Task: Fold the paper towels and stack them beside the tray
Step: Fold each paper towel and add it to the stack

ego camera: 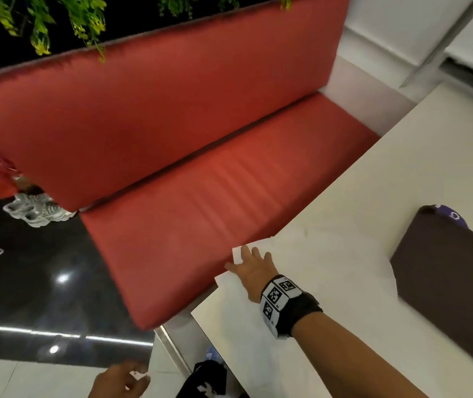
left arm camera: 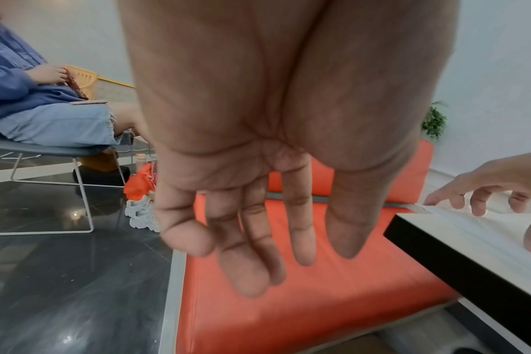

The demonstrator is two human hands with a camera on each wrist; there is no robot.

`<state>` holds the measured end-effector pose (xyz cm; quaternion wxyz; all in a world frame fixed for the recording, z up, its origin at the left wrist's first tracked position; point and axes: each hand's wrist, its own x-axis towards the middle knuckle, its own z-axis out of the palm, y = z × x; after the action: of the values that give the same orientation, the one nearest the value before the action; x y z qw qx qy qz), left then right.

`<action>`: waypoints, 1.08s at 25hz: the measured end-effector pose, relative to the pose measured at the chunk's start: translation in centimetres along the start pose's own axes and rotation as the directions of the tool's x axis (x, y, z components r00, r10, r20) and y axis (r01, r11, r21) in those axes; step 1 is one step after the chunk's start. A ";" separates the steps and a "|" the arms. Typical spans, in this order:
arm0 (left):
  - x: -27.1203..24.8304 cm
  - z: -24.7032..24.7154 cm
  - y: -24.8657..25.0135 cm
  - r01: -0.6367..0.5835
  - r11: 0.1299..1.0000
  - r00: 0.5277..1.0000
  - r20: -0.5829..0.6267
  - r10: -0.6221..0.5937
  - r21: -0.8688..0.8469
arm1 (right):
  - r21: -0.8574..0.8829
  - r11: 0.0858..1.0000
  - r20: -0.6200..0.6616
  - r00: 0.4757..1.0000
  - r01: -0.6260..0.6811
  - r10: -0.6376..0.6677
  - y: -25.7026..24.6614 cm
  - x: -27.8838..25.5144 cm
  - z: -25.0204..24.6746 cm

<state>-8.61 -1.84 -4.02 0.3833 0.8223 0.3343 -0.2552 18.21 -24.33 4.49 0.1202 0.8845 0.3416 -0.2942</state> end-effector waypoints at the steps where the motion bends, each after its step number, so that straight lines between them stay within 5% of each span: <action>1: -1.7 -1.5 2.8 -0.051 0.998 0.999 -0.014 0.051 -0.021 | 0.005 0.999 -0.015 0.999 0.037 -0.037 -0.3 0.3 -0.1; 3: -2.7 -2.9 4.8 -0.112 0.993 0.992 -0.055 0.111 -0.023 | 0.048 0.992 -0.088 0.989 0.120 -0.115 -0.8 0.7 -0.1; 5: -2.2 -2.7 4.1 -0.054 0.993 0.997 -0.053 0.049 -0.105 | 0.094 0.979 -0.188 0.969 0.183 -0.163 -0.9 0.6 -0.3; 11: -1.9 -3.5 3.8 -0.070 0.992 0.997 -0.041 0.066 -0.101 | 0.393 0.858 -0.435 0.889 0.330 -0.143 1.6 -2.9 -3.9; 16: -1.1 -4.5 5.9 -0.159 0.987 0.987 -0.009 0.158 -0.039 | 0.621 0.676 -0.668 0.719 0.396 0.192 5.2 -9.9 -7.3; 18: -1.2 -5.2 8.6 -0.256 0.959 0.964 -0.109 0.243 -0.125 | 0.641 0.643 -0.712 0.638 0.419 0.294 6.3 -12.6 -8.6; 21: -1.4 -6.5 14.6 -0.462 0.797 0.883 -0.113 0.456 -0.390 | 0.652 0.595 -0.747 0.532 0.470 0.399 7.2 -15.9 -10.8; 23: -1.9 -7.1 20.3 -0.521 0.625 0.753 0.032 0.658 -0.581 | 0.684 0.549 -0.729 0.492 0.481 0.476 8.0 -17.7 -11.7; 25: -2.2 -6.9 25.5 -0.539 0.537 0.615 0.132 0.777 -0.649 | 0.758 0.443 -0.651 0.504 0.479 0.568 8.9 -19.1 -11.8; 27: -2.7 -6.3 29.9 -0.515 0.495 0.552 0.171 0.816 -0.700 | 0.843 0.304 -0.522 0.542 0.443 0.658 10.0 -20.7 -11.0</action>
<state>12.94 -12.20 15.19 0.7511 0.6359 -0.0727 -0.1618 17.55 -38.21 25.88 -0.5747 0.8168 0.0362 0.0345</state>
